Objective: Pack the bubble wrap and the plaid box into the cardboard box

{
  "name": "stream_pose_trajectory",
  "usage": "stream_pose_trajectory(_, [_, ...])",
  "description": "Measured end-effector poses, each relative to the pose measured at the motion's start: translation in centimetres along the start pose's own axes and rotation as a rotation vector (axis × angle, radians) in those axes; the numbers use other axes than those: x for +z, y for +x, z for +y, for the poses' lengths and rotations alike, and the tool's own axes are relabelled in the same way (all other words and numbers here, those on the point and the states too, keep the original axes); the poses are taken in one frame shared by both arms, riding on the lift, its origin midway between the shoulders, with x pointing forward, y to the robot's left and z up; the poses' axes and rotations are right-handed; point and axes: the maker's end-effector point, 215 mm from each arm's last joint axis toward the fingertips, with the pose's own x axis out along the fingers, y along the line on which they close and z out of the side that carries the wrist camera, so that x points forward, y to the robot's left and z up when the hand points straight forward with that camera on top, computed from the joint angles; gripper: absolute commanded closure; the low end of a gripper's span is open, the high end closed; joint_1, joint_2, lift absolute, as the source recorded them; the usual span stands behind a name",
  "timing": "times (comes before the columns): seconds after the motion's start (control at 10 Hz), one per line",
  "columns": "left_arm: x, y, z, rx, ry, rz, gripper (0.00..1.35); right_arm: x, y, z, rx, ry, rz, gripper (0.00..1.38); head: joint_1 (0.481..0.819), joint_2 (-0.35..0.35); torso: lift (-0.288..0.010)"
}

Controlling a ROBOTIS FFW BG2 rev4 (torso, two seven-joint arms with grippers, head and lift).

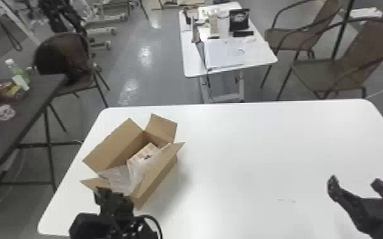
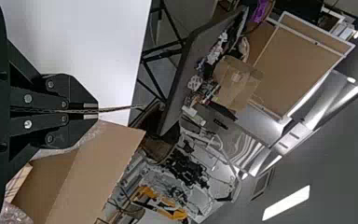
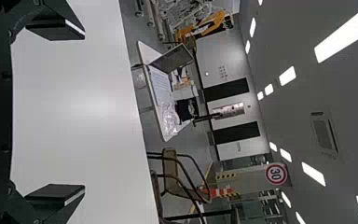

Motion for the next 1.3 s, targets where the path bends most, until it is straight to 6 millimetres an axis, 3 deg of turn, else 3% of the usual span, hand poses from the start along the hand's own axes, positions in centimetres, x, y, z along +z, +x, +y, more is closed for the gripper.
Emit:
stream_pose_trajectory(0.1, [0.8,1.0,0.0,0.006,0.001,-0.026,1.1,-0.1,0.2,0.2,0.008,0.0,0.006,0.14,0.695,0.248,-0.018])
stream_pose_trajectory(0.2, [1.4,1.6,0.1,0.008,0.007,-0.048,0.5,-0.3,0.2,0.3,0.013,0.001,0.012,0.14,0.695,0.26,-0.018])
stream_pose_trajectory(0.3, [1.9,1.7,-0.1,-0.007,0.011,-0.072,0.0,-0.4,0.3,0.3,0.015,0.003,0.016,0.14,0.695,0.263,-0.018])
stream_pose_trajectory(0.4, [2.5,1.4,-0.8,-0.038,0.019,-0.096,0.03,-0.4,0.3,0.4,0.016,0.003,0.019,0.14,0.695,0.261,-0.018])
stream_pose_trajectory(0.5, [3.2,1.0,-2.2,-0.091,0.049,-0.125,0.25,-0.4,0.2,0.4,0.017,0.003,0.02,0.14,0.695,0.252,-0.018])
stream_pose_trajectory(0.7, [5.2,-0.5,-6.0,-0.242,0.14,-0.177,0.47,-0.3,0.2,0.3,0.019,-0.004,0.02,0.14,0.695,0.228,-0.018])
stream_pose_trajectory(1.0, [7.9,-4.8,-13.8,-0.608,0.404,-0.206,0.47,1.6,0.0,0.4,-0.007,-0.117,0.007,0.14,0.695,0.147,-0.018])
stream_pose_trajectory(1.1, [7.4,-6.9,-15.6,-0.709,0.456,-0.17,0.47,2.9,0.0,0.9,-0.001,-0.179,-0.008,0.14,0.695,0.13,-0.018])
stream_pose_trajectory(1.2, [5.4,-9.5,-16.4,-0.81,0.484,-0.09,0.47,4.1,0.0,1.5,0.008,-0.222,-0.028,0.14,0.695,0.093,-0.018])
stream_pose_trajectory(1.3, [3.6,-11.3,-15.5,-0.868,0.513,-0.009,0.47,5.1,-0.4,1.7,0.009,-0.249,-0.048,0.14,0.695,0.061,-0.018])
